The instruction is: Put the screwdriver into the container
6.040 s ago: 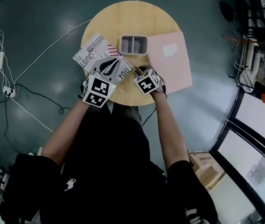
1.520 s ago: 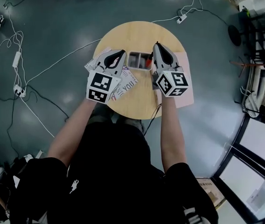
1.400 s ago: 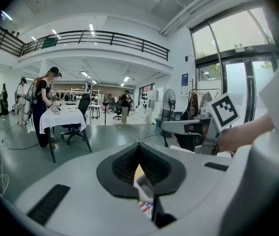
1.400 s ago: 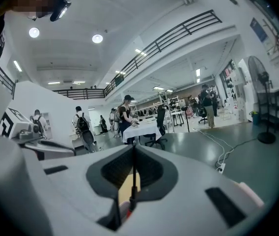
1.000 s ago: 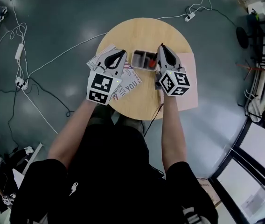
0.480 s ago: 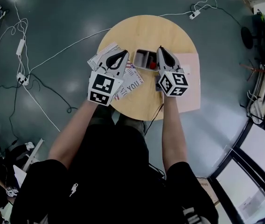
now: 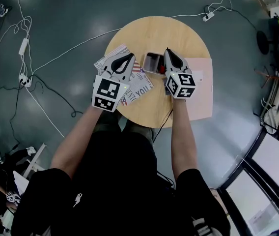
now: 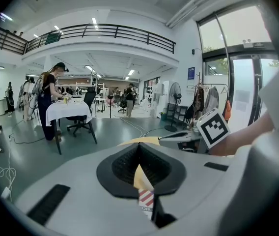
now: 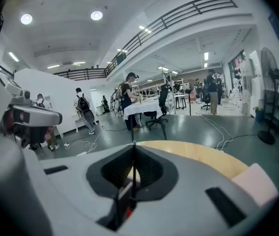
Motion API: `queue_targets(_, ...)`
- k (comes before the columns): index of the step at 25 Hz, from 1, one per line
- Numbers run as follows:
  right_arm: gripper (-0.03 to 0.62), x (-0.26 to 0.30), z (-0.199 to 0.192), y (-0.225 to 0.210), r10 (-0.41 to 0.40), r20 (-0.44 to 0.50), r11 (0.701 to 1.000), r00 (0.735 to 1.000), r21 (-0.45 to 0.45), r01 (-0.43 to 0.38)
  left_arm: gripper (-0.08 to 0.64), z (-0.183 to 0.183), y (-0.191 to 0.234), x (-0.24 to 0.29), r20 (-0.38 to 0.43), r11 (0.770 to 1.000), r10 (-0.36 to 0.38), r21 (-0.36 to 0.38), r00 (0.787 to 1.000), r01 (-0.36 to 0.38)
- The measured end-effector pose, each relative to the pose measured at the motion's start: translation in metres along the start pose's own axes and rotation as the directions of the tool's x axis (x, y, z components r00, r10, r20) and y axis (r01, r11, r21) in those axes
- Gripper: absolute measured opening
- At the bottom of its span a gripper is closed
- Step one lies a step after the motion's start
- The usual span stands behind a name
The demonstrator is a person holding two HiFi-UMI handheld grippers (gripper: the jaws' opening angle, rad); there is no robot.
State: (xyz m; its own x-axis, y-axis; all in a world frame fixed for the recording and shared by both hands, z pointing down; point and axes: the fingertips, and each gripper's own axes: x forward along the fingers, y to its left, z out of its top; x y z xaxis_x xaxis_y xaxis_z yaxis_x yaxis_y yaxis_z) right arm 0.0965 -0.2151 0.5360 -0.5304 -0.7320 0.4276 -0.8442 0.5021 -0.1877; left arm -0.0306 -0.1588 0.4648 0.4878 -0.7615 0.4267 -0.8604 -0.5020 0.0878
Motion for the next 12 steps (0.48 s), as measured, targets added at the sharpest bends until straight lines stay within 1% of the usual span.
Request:
queue_targets(4, 0.017, 0.0042, 0.0006, -0.0015, -0.009, -0.016, 1.000, 1.000, -0.017, 0.009, 0.002, -0.0018, 0.0036, -0.0021, -0.002, 1.000, 0.009, -0.001, 1.000, -0.009)
queue_targets(8, 0.018, 0.0064, 0.0001, 0.0005, -0.028, -0.036, 0.998, 0.999, -0.058, 0.026, 0.002, -0.0032, 0.0036, -0.0029, -0.004, 1.000, 0.008, 0.006, 1.000, -0.008)
queue_targets(10, 0.020, 0.0074, -0.0009, 0.0012, -0.048, -0.053, 0.994, 0.997, -0.102, 0.042, 0.002, -0.0041, 0.0034, -0.0034, -0.006, 1.000, 0.007, 0.011, 1.000, -0.007)
queue_targets(12, 0.023, 0.0108, -0.0022, 0.0044, -0.065, -0.084, 0.985, 0.994, -0.166, 0.050, 0.003, -0.0039, 0.0041, -0.0047, -0.006, 1.000, 0.008, 0.015, 1.000, -0.008)
